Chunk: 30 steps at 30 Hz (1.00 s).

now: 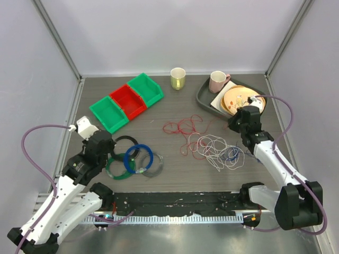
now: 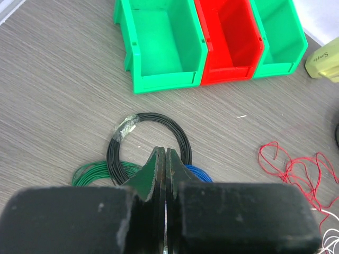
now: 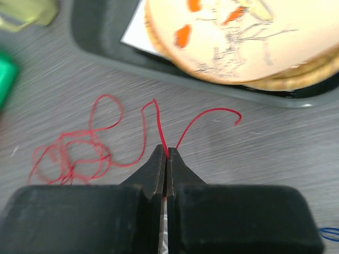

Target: Untangle the cables

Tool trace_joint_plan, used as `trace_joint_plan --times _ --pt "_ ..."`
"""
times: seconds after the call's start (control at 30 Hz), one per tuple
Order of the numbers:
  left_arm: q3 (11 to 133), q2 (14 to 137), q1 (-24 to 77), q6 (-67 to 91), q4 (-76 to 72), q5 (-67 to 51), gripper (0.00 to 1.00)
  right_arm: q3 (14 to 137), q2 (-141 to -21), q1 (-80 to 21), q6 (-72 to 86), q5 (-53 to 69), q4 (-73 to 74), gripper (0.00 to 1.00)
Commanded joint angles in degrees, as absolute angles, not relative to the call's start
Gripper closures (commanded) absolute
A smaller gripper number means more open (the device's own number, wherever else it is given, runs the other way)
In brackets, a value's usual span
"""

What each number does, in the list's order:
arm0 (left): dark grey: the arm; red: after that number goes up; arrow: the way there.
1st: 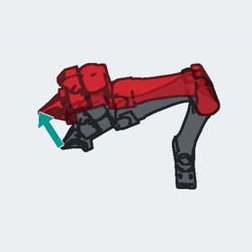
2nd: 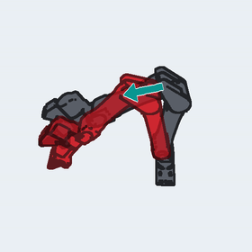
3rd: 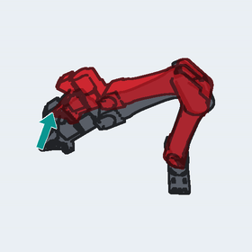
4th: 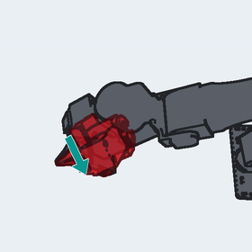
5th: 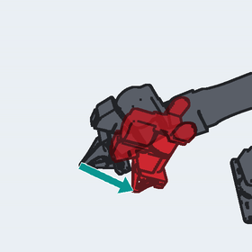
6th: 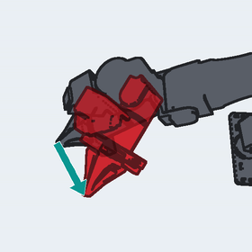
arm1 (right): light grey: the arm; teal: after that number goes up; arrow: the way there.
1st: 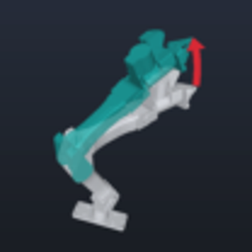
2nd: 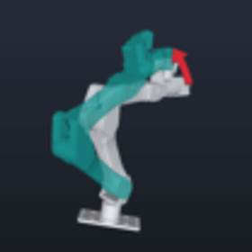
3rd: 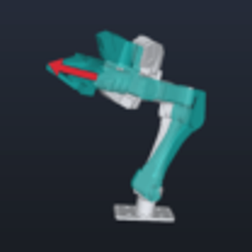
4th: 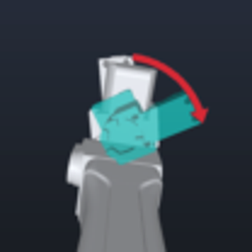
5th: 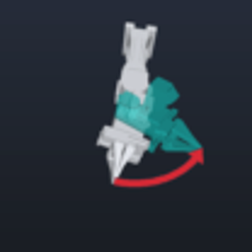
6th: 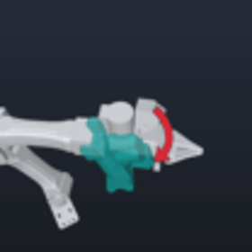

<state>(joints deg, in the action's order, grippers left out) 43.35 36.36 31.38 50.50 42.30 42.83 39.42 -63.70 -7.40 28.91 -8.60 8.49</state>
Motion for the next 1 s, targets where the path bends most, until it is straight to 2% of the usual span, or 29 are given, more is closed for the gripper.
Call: trace_joint_plan --times 0.0,0.07,0.1,0.13,0.17,0.23,0.27,0.4,0.53,0.7,0.97 --pt "44.2 35.8 31.3 47.6 38.9 40.2 1.00 38.4 -59.5 -7.8 26.9 4.1 2.6 0.99" --pt "43.4 35.8 31.2 44.2 34.7 34.2 1.00 37.6 -58.7 -7.9 26.2 12.1 0.7 0.99" --pt "42.7 36.0 31.3 42.8 33.1 31.1 0.95 37.6 -57.8 -7.9 26.3 15.1 -2.3 0.99" --pt "42.5 36.6 31.3 41.6 29.5 27.9 0.84 38.5 -57.3 -8.0 26.4 19.3 -3.4 0.99" --pt "42.3 37.7 31.3 39.8 27.6 20.1 0.50 39.4 -56.9 -8.3 26.4 21.1 -4.2 0.99" --pt "41.9 39.4 31.3 36.1 22.3 13.0 0.14 43.7 -55.6 -9.7 25.8 23.5 -4.6 0.99" --pt "41.7 41.4 31.3 34.9 20.4 8.7 0.01 45.6 -55.4 -10.2 24.6 26.7 -4.4 0.99" --pt "42.8 47.2 31.3 28.1 9.1 -14.3 0.00 55.2 -54.5 -13.8 24.1 34.7 -4.5 0.99" --pt "47.7 52.8 32.1 25.5 5.3 -22.1 0.00 68.5 -55.5 -18.7 24.7 37.3 -3.6 0.99" --pt "50.9 54.3 37.2 22.7 0.3 -21.4 0.00 79.2 -59.8 -22.7 32.6 37.9 -7.4 0.99" --pt "51.2 59.0 48.1 17.2 -6.4 -0.5 0.00 84.5 -63.9 -25.7 40.8 32.5 -14.9 0.99"
